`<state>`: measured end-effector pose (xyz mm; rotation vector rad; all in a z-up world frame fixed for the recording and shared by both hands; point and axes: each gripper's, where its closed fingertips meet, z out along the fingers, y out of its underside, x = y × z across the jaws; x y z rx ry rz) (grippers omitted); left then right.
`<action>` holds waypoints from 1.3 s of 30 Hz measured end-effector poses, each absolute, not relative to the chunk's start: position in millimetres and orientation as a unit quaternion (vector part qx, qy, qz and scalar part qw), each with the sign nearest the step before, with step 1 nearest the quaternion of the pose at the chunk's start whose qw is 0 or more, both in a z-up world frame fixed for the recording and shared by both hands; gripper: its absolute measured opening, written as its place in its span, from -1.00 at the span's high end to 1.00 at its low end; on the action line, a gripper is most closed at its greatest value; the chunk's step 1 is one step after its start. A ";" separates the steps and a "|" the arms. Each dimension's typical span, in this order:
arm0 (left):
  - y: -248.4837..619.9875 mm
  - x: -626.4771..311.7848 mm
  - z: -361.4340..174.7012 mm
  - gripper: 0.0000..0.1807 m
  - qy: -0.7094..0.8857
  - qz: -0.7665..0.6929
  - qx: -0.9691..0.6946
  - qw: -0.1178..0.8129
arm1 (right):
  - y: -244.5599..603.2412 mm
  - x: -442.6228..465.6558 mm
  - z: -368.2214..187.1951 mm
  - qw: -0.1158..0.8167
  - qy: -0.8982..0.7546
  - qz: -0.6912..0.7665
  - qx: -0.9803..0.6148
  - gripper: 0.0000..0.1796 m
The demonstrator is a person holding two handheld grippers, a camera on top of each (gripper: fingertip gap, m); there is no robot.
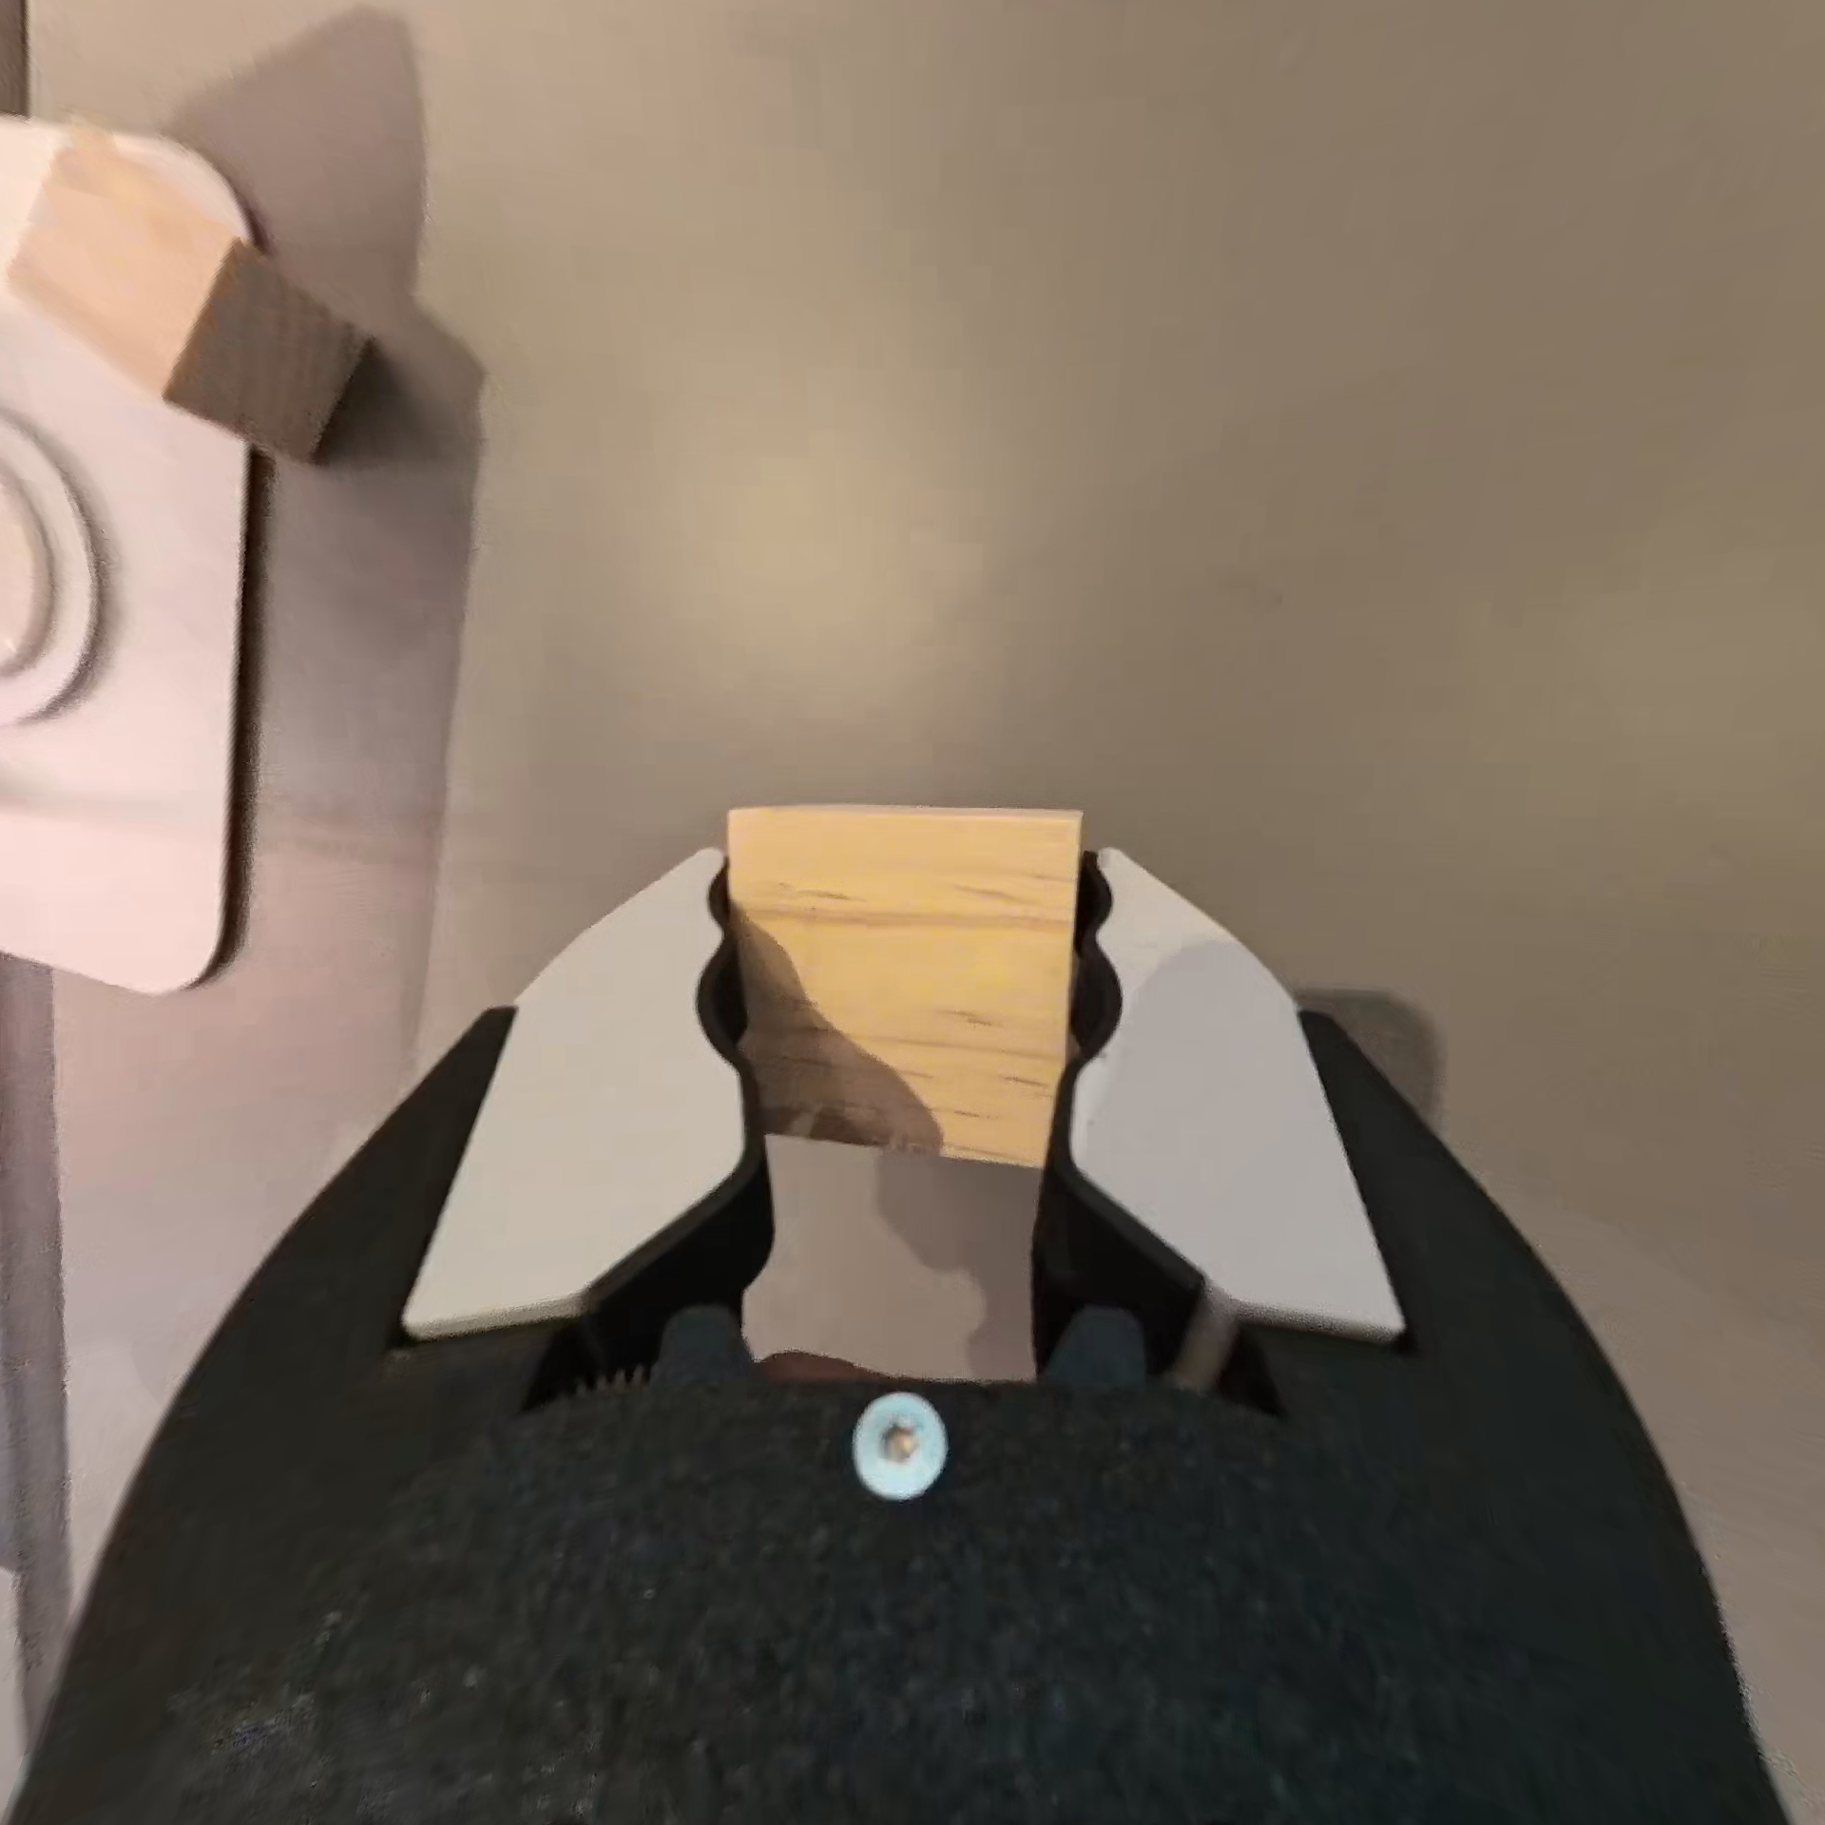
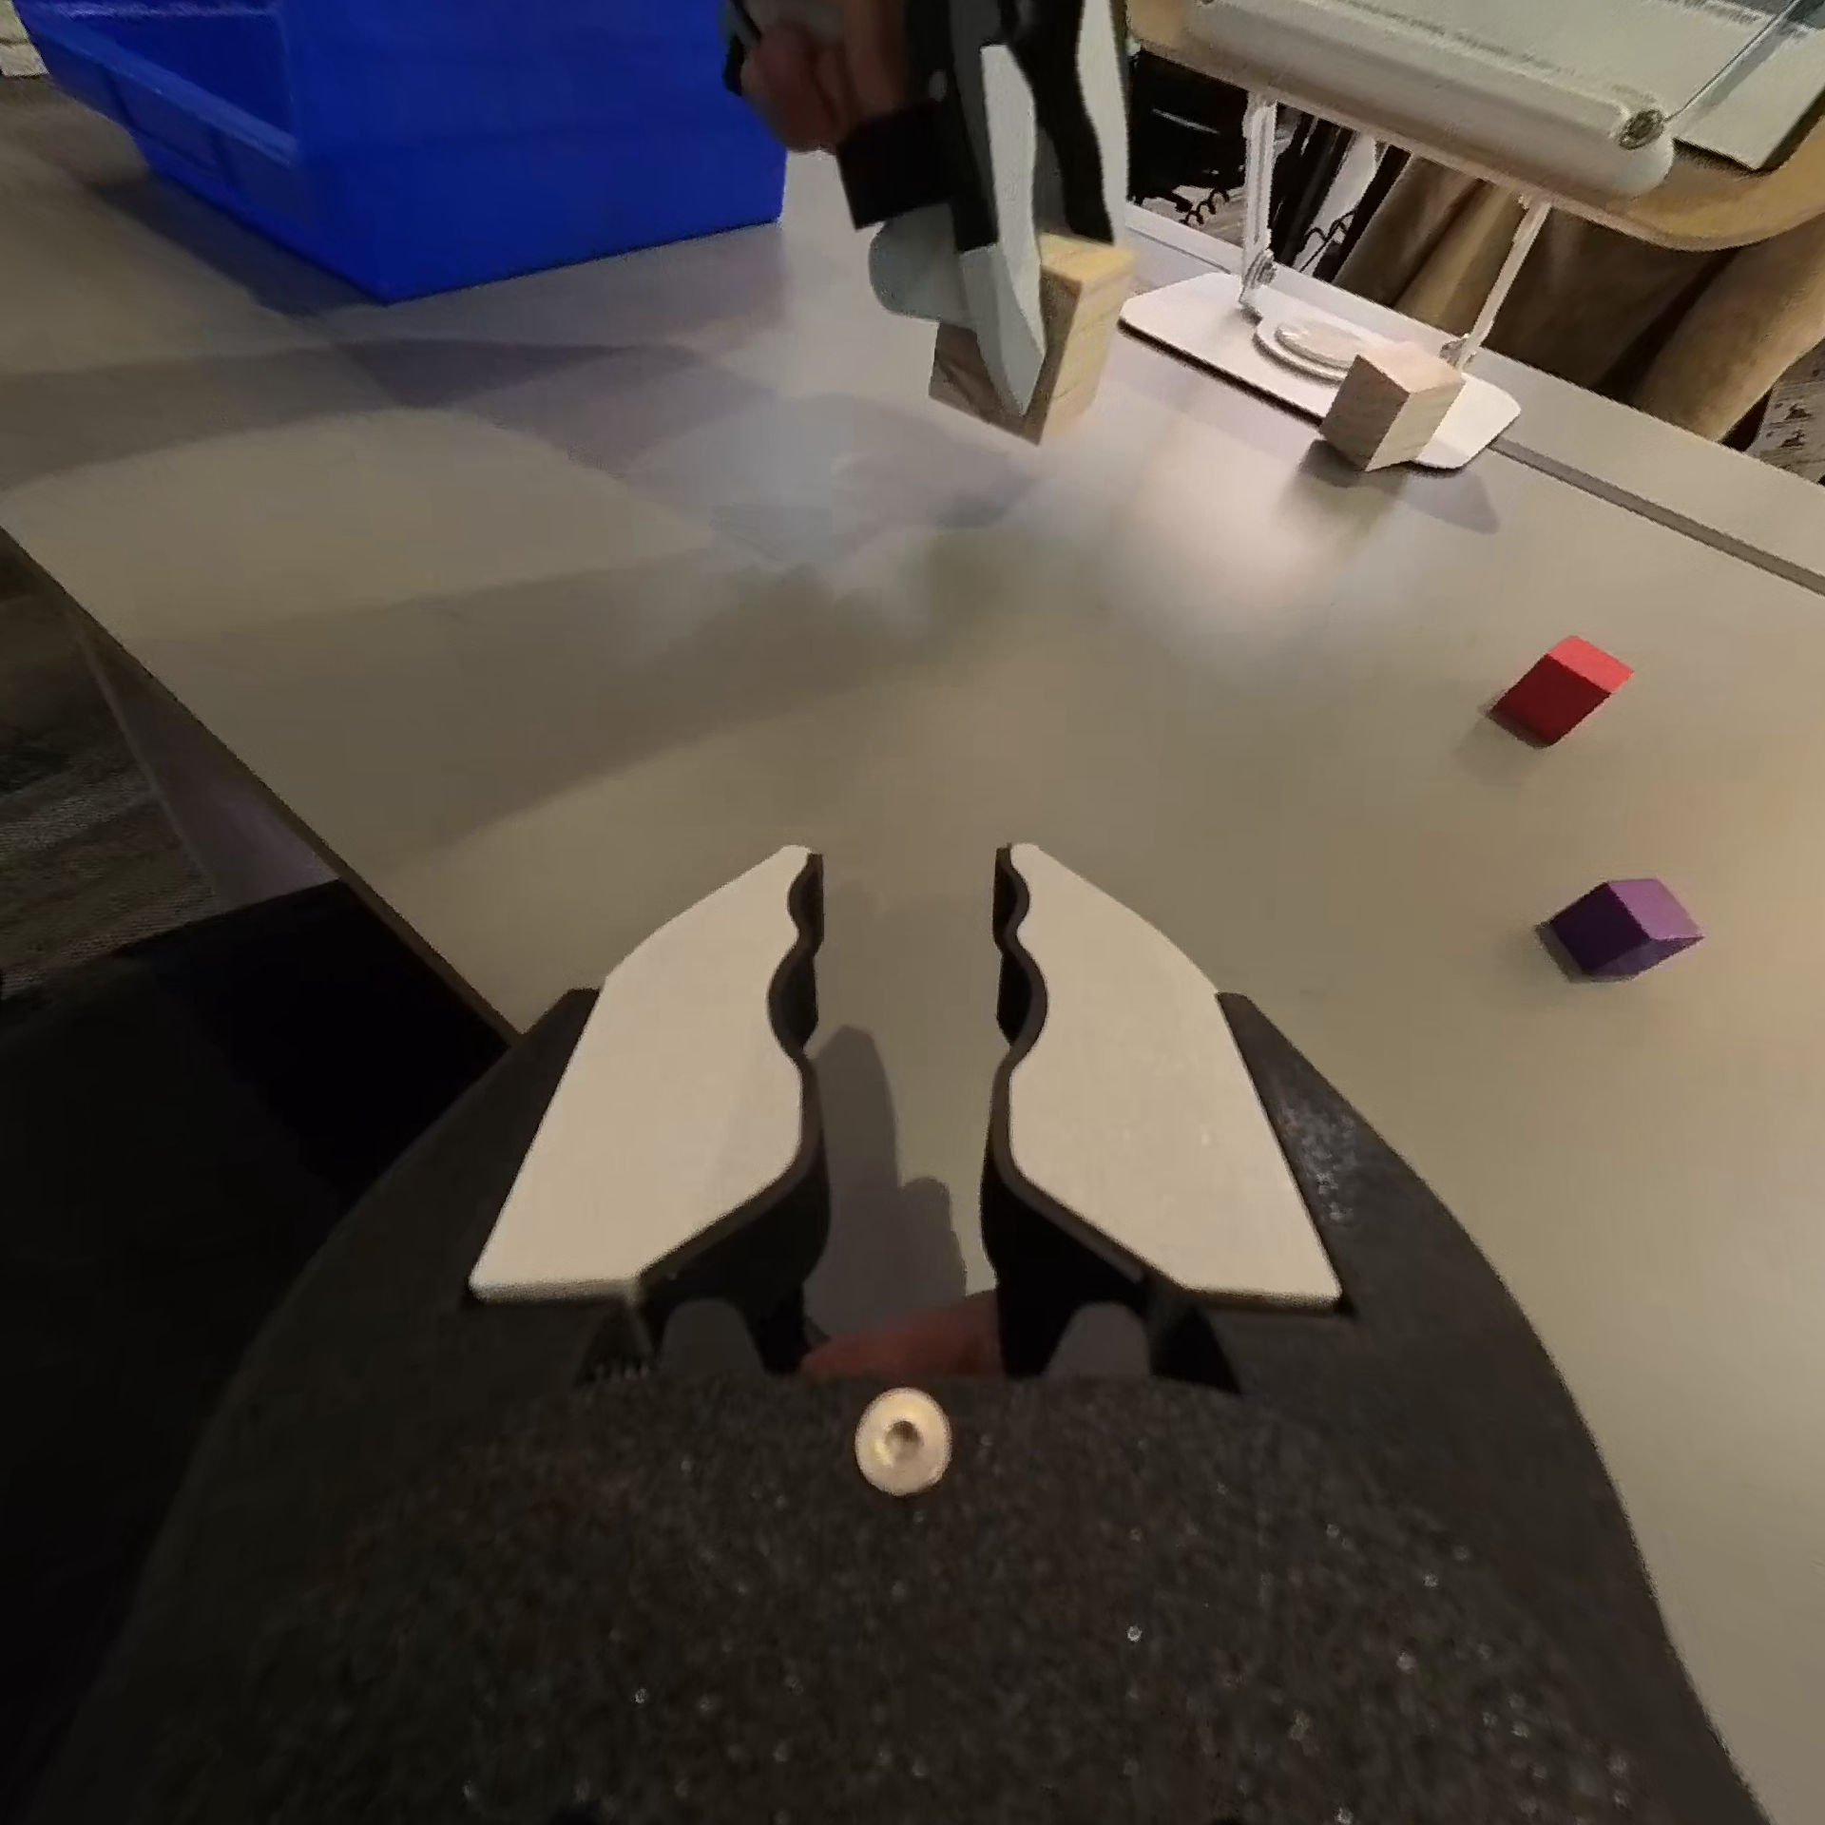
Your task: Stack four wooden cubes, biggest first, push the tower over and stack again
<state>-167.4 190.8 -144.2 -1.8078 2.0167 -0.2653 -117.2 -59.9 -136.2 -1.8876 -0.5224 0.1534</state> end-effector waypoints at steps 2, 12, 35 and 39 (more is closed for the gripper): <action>177.2 -168.8 -148.9 0.29 0.743 -0.098 -0.629 0.206 | -59.7 -119.1 -137.8 0.553 -0.223 0.066 -0.800 0.64; 152.4 -173.3 -177.3 0.28 0.765 -0.079 -0.611 0.190 | -60.8 -123.1 -147.4 0.541 -0.233 0.061 -0.806 0.64; -24.8 -262.7 -128.7 0.26 0.316 -0.200 -0.773 0.512 | 125.6 -80.1 -80.6 0.550 -0.085 0.097 -0.825 0.47; -34.6 -250.1 -134.5 0.24 0.338 -0.217 -0.769 0.498 | 235.2 -57.6 -92.2 0.528 0.017 0.054 -0.847 0.37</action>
